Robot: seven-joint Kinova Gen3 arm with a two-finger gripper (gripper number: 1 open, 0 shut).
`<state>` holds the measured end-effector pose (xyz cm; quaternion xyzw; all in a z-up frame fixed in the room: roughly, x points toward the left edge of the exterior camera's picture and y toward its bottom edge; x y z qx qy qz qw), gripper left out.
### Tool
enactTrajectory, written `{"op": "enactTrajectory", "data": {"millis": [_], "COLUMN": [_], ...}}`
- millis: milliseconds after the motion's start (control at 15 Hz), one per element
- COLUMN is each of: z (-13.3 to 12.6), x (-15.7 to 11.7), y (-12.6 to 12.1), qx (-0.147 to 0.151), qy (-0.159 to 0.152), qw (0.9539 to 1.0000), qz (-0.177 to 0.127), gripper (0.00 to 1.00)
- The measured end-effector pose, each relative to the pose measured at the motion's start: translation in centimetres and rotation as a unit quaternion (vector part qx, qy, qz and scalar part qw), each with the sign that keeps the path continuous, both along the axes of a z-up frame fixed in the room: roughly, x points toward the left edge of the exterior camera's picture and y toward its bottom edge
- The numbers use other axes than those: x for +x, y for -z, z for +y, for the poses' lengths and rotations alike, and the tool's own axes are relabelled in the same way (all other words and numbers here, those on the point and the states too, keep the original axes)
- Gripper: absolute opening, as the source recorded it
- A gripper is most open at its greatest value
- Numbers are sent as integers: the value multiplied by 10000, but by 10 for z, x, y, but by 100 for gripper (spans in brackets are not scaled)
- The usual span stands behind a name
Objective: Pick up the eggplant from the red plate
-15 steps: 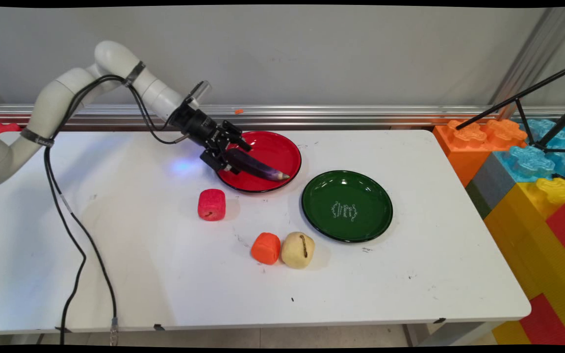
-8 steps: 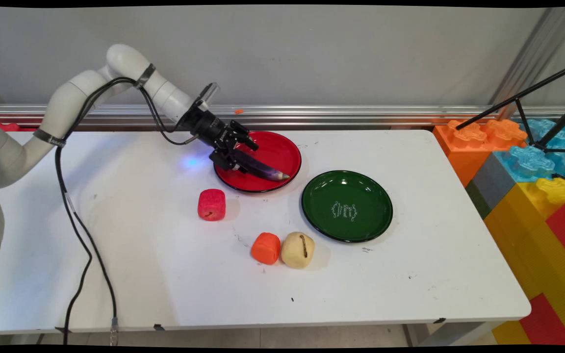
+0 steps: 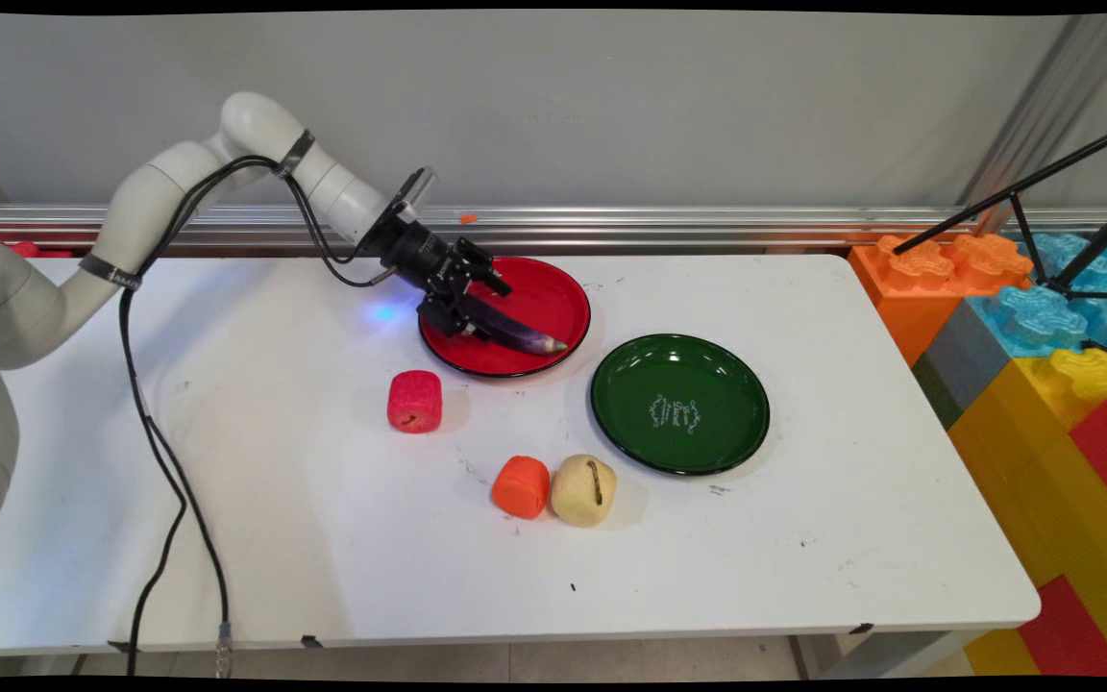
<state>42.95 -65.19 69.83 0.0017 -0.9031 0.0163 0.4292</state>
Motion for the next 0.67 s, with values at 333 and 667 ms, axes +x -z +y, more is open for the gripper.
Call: {"op": "enactTrajectory", "data": {"millis": [333,667], "z": [-2,-3], "x": [0,1], "y": [5,9], "qx": [-6,-6], "qy": [12,22], "qw": [10000,10000], "qz": [-44,-84], "gripper": [100,0]}}
